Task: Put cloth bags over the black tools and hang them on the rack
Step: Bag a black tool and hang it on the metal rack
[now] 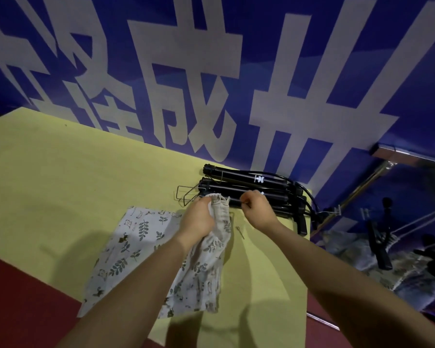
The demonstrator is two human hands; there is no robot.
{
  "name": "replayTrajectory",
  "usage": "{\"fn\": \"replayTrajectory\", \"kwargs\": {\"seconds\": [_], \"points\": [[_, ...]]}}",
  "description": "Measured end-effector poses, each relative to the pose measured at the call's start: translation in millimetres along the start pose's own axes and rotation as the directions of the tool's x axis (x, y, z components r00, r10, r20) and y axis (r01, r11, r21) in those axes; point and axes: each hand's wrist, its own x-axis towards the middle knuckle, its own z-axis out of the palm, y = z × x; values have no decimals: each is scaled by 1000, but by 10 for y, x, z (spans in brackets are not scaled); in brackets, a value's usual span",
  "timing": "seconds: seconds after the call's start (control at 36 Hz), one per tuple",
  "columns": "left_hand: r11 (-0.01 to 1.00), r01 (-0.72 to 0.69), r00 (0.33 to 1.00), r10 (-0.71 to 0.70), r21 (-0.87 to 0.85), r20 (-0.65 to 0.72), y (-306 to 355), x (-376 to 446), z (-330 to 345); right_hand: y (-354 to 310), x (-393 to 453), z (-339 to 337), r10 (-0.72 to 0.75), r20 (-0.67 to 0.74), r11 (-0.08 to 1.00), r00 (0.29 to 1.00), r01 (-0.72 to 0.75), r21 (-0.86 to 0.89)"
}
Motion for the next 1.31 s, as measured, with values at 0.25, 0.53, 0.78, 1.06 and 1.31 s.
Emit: {"fn": "replayTrajectory", "kwargs": {"seconds": [0.25, 0.53, 0.78, 1.06, 1.31], "points": [[992, 87, 996, -85, 95, -23, -77, 308, 91, 323, 509, -21, -9, 140, 898, 990, 70, -435], [981, 95, 994, -101, 171, 29, -155, 517, 286, 473, 746, 191, -166, 235, 721, 958, 281, -634], [982, 90, 994, -98, 166, 39, -217, 531, 299, 449, 755, 346, -217, 206, 592, 954, 297, -750], [994, 36, 999, -39, 104, 21, -286, 440, 230, 402, 714, 242, -109, 241, 756, 964, 238, -610], [999, -22, 1000, 22, 30, 11, -271, 264, 136, 312, 579, -92, -191, 134, 861, 972, 232, -453]]}}
